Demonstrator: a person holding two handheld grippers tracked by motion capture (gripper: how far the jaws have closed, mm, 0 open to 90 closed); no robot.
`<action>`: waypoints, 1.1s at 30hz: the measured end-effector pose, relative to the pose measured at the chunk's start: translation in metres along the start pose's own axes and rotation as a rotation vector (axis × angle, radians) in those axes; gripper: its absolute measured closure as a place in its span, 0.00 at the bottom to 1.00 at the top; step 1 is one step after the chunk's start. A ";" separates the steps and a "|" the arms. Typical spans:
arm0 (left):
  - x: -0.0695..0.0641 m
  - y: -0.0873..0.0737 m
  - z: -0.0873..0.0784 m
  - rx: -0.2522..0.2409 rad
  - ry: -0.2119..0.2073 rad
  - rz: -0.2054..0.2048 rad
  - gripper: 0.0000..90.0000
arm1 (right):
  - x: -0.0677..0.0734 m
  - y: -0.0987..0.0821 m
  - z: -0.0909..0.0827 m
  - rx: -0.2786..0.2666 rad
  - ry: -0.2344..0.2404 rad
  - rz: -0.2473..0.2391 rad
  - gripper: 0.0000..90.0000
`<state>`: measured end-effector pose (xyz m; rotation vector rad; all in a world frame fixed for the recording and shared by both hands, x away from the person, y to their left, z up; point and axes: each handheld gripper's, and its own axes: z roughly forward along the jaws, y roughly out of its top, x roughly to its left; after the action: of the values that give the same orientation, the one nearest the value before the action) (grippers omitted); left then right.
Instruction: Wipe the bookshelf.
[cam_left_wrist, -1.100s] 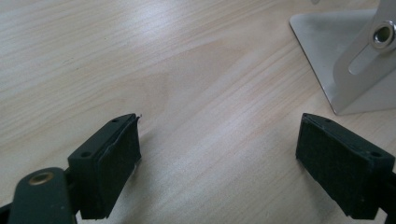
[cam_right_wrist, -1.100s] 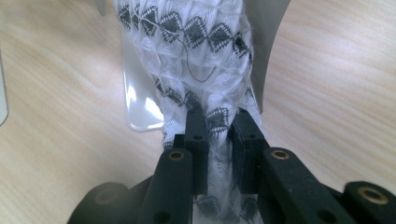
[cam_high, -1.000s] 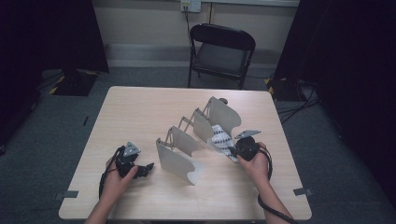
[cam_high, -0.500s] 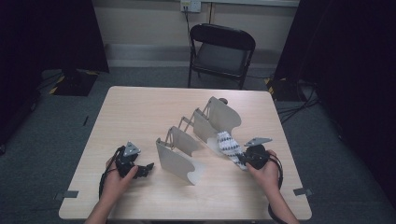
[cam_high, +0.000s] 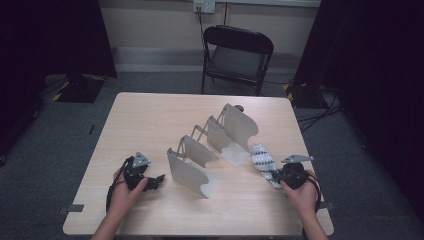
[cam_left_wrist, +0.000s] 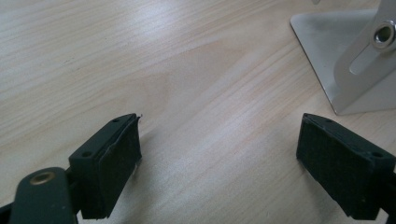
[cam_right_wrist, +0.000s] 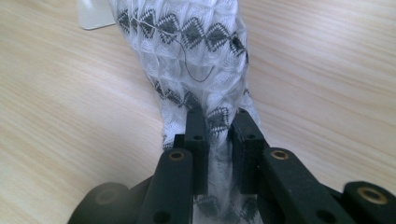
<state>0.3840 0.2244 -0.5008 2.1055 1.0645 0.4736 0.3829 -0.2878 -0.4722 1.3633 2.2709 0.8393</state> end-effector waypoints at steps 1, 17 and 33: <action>0.000 0.000 0.000 0.000 0.000 0.000 0.15 | 0.000 0.000 0.000 0.000 0.000 0.000 0.88; 0.000 0.000 0.000 0.001 -0.001 0.002 0.15 | -0.015 0.026 0.016 -0.048 -0.072 0.041 0.71; 0.000 0.000 0.000 0.001 0.000 0.001 0.15 | 0.018 0.013 -0.008 -0.115 0.038 -0.049 0.38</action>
<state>0.3840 0.2244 -0.5008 2.1066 1.0639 0.4738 0.3786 -0.2698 -0.4574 1.2466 2.2377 0.9713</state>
